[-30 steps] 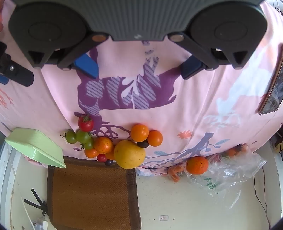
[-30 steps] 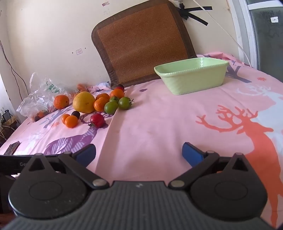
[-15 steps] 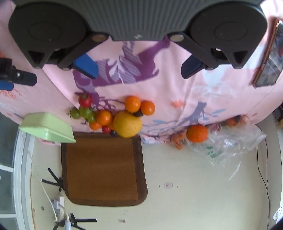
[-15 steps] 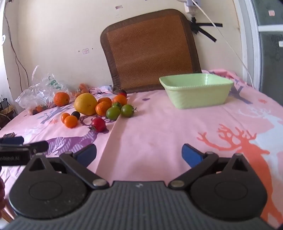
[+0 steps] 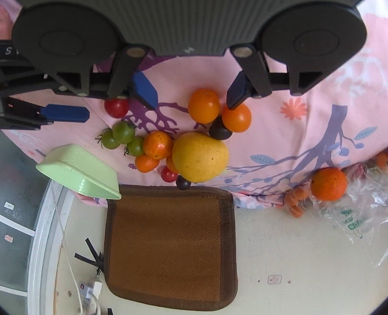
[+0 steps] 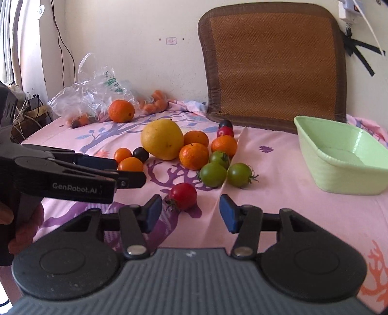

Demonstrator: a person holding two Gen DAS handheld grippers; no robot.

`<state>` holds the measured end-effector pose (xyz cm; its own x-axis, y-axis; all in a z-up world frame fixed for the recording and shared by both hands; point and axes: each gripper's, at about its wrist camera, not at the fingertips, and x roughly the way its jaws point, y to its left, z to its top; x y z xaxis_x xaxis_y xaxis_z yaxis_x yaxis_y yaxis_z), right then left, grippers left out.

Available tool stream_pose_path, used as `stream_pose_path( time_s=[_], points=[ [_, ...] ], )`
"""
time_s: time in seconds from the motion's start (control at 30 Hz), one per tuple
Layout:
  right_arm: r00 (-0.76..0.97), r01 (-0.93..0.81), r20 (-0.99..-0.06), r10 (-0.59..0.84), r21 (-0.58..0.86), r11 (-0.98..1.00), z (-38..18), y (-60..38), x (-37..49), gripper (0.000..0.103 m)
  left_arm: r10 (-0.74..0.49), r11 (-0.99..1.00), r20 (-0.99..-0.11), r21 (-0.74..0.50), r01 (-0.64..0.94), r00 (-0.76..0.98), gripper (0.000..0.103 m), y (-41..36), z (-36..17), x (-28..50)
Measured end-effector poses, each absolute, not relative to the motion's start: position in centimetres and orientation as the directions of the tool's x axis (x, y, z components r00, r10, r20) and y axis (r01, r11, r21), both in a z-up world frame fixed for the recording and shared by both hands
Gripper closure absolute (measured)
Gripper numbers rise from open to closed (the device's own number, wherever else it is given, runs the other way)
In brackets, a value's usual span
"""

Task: Organize fruits
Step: 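Carry a mandarin in the left tool to the green basket while the right tool carries a red tomato there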

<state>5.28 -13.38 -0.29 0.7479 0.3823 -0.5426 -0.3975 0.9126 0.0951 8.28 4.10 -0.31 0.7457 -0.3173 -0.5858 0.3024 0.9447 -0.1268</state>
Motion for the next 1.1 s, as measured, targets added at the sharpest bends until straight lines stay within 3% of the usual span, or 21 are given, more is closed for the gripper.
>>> stream_pose_path(
  time_s=[0.1,0.23,0.27,0.33,0.37,0.5,0.63,0.73,0.9,1.1],
  points=[
    [0.730,-0.423,-0.556,0.398,0.089,0.902,-0.6,-12.7,6.1,0.048,-0.301,0.951,-0.593,-0.125,0.284,0.747,0.037,4.2,-0.7,8.6],
    [0.721,-0.429,-0.572,0.391,0.076,0.900,-1.2,-12.5,6.6,0.065,-0.287,0.955,-0.595,-0.117,0.272,0.751,0.039,4.2,-0.3,9.1],
    [0.724,-0.430,-0.568,0.391,0.070,0.900,-1.2,-12.6,6.4,0.068,-0.284,0.956,-0.595,-0.113,0.272,0.752,0.043,4.1,-0.3,9.2],
    [0.720,-0.433,-0.565,0.402,0.085,0.897,-1.2,-13.2,6.3,0.073,-0.279,0.956,-0.595,-0.100,0.275,0.754,0.071,3.8,-0.2,9.3],
    [0.721,-0.431,-0.560,0.407,0.098,0.897,-1.2,-13.6,6.1,0.073,-0.283,0.955,-0.596,-0.105,0.277,0.751,0.074,3.7,-0.1,9.3],
    [0.785,-0.393,-0.484,0.387,0.093,0.915,-0.2,-16.0,4.4,0.073,-0.386,0.921,-0.589,-0.203,0.333,0.710,0.074,2.4,0.7,8.8],
    [0.891,-0.278,-0.364,0.271,0.035,0.960,1.5,-19.8,4.1,0.073,-0.439,0.895,-0.567,-0.212,0.392,0.697,0.074,-1.0,2.4,9.3],
    [0.935,-0.167,-0.313,0.168,0.031,0.985,2.2,-23.4,5.4,0.073,-0.423,0.897,-0.558,-0.146,0.417,0.714,0.074,-4.6,3.9,10.7],
    [0.950,-0.033,-0.308,0.050,0.061,0.998,2.2,-28.6,8.2,0.073,-0.446,0.871,-0.541,-0.080,0.484,0.713,0.074,-11.6,5.3,13.4],
    [0.935,0.018,-0.355,0.010,0.077,0.997,0.7,-31.3,10.3,0.073,-0.442,0.859,-0.570,-0.047,0.510,0.692,0.074,-17.7,4.8,16.0]
  ],
)
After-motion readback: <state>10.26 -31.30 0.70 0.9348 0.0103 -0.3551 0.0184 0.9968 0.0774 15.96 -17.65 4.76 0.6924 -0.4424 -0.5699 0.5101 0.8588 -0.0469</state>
